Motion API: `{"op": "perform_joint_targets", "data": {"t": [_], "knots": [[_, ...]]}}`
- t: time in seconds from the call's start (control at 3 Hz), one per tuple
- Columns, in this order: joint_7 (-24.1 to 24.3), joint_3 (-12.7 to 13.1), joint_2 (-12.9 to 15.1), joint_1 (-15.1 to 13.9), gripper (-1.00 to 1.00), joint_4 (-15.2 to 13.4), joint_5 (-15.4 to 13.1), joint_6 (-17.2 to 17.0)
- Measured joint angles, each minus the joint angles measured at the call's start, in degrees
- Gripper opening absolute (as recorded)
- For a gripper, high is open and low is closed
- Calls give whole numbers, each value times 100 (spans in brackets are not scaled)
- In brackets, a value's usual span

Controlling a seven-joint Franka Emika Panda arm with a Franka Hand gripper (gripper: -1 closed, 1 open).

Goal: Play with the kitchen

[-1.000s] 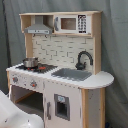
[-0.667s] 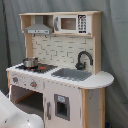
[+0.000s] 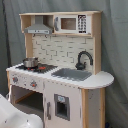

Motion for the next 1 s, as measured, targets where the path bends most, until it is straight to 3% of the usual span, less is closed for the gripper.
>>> {"op": "perform_joint_targets", "data": {"t": [0.67, 1.0], "knots": [[-1000, -71, 26, 250, 100, 418, -363, -514], [-1556, -214, 220, 323, 100, 410, -383, -770]]}}
